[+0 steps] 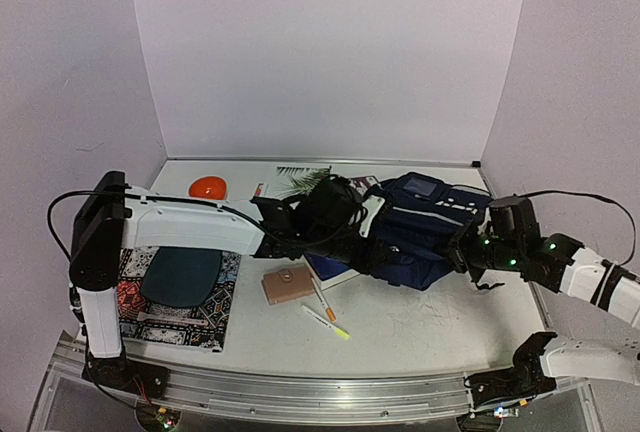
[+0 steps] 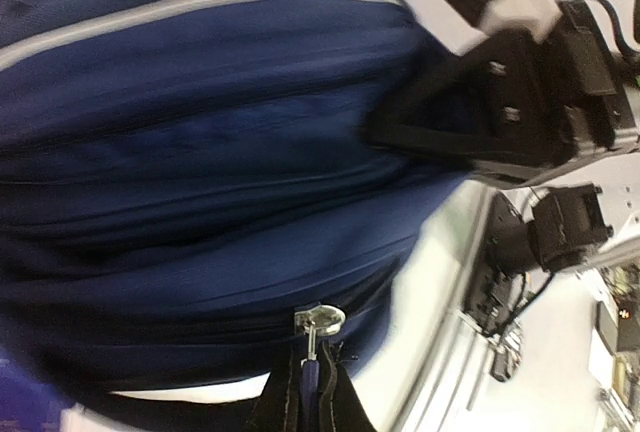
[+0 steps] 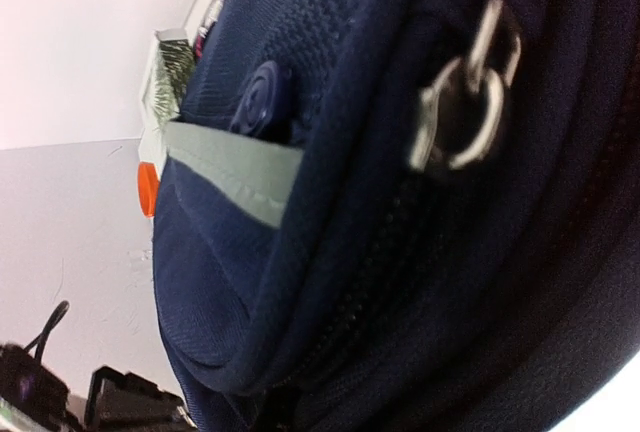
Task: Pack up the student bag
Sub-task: Unzip the largest pocket of the student bag.
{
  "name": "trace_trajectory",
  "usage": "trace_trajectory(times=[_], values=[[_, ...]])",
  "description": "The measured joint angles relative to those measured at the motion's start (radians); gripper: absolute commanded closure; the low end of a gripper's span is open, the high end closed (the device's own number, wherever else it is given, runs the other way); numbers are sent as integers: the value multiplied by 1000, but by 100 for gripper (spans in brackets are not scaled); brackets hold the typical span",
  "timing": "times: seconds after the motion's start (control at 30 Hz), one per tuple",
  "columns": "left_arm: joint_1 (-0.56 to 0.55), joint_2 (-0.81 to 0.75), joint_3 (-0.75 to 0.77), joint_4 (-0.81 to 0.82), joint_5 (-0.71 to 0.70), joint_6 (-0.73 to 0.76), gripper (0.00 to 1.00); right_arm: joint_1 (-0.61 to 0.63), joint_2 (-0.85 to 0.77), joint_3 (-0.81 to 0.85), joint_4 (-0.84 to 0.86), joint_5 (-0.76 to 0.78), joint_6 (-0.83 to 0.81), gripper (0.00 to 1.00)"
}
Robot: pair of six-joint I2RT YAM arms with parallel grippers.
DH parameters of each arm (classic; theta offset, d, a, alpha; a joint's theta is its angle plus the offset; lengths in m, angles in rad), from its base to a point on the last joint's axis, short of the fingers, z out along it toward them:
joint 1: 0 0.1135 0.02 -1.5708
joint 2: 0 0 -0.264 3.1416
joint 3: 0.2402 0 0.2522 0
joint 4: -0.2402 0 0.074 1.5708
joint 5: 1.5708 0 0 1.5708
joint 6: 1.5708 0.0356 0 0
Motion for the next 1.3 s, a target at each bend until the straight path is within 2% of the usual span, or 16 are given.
trace_trajectory(times=[0.2,0.6,0.83,1.1,1.3], values=[[84,-79,-71,-18,-42,54,100,-125,-45,71,-102,-97,-123,100],[193,-85,-151,32,-14,131,100,-330,-7,186,-251,-326,-363,100],[197,-86,-126,14,20,138,100,-359,81,284,-321,-333,-457,80],[138,17,62,-52,44,100,100,-394,85,366,-411,-229,-597,49],[117,86,131,-83,80,94,100,-397,70,413,-492,-215,-721,31]])
